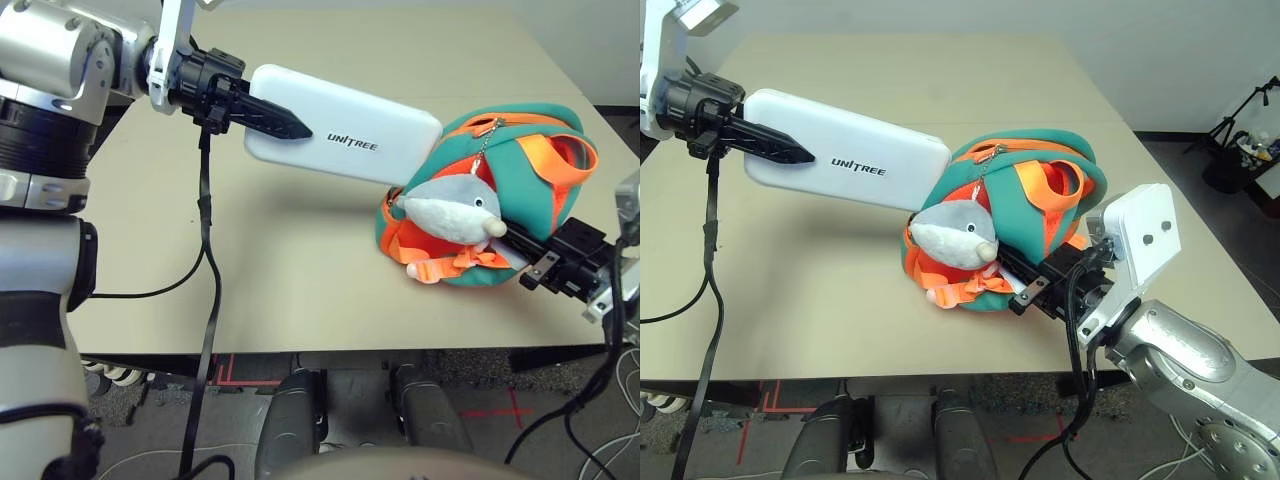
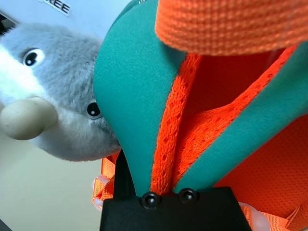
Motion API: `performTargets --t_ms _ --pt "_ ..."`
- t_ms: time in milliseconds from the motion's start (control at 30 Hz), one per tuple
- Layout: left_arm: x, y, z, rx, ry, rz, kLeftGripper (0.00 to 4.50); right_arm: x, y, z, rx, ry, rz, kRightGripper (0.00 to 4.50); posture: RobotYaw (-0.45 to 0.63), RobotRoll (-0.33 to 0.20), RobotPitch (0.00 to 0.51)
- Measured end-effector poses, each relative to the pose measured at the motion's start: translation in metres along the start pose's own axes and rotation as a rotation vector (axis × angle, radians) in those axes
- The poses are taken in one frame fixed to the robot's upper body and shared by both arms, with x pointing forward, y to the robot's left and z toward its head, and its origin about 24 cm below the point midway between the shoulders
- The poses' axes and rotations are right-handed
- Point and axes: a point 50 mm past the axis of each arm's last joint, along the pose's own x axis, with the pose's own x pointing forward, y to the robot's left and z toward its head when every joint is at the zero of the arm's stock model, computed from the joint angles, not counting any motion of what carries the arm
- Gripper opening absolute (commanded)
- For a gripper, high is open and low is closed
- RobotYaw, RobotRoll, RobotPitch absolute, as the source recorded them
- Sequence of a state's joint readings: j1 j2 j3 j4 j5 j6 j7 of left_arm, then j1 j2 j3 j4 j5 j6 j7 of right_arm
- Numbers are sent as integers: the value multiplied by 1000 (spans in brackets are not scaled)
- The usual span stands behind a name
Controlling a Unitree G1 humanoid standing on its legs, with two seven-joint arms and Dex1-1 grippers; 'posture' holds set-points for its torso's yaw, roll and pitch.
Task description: Put the pencil case into the backpack and zip it.
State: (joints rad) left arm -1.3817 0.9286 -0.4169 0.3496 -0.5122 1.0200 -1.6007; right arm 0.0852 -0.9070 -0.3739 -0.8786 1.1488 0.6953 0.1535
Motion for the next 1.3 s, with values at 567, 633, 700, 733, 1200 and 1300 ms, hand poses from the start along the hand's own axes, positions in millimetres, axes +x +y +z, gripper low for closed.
performTargets --t_ms 567,633,700,733,1200,1300 --pt "2 -23 9 145 63 -31 1417 -1 -10 -12 17 11 -34 131 -221 0 85" --pt "2 -23 8 158 68 -28 1417 -1 -10 -12 17 11 -32 131 -213 0 84" --pt "1 -23 7 171 71 -18 1417 0 -12 -12 17 11 -33 131 -206 0 82" --pt "0 -22 6 174 72 -11 1417 0 -13 -12 17 10 -33 131 -202 0 81" --pt "-12 -28 -2 195 64 57 1417 7 -17 -14 9 8 -12 131 -160 0 78" --pt "-12 -29 -1 205 63 70 1417 7 -18 -14 8 8 -9 131 -155 0 77"
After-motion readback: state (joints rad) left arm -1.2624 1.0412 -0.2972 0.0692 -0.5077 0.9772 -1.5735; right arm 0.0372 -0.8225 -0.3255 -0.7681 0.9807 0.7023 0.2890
